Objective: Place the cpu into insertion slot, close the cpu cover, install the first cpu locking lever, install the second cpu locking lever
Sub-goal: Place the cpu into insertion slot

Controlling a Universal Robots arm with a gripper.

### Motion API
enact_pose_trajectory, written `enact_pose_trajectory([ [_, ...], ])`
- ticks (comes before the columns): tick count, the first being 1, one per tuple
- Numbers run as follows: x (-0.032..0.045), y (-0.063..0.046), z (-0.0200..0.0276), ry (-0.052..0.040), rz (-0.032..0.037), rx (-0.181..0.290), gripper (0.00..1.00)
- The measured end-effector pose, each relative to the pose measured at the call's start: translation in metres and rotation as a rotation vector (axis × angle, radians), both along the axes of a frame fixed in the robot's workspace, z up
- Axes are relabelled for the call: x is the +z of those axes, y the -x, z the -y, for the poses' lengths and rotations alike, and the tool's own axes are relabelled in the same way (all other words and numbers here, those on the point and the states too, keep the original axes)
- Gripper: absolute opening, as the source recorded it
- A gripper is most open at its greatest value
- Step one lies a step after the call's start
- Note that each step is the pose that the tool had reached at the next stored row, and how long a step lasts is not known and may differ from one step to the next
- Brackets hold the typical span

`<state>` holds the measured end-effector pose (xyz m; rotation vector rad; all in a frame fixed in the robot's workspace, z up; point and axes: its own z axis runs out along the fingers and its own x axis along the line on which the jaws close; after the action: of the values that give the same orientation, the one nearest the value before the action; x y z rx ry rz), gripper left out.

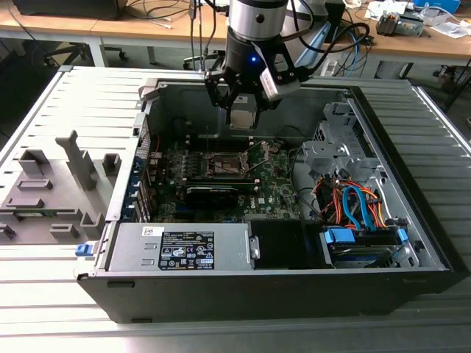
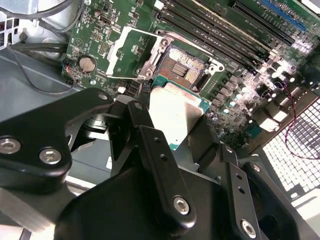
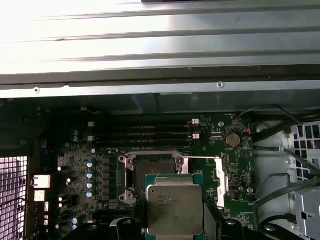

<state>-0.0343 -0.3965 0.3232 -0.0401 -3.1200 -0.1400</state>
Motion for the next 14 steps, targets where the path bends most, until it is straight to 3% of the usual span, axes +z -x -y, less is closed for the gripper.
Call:
enact_pose_trajectory([
  [14,-0.0028,0.0000,0.0022,0.0000,0.0000,0.000,0.54],
])
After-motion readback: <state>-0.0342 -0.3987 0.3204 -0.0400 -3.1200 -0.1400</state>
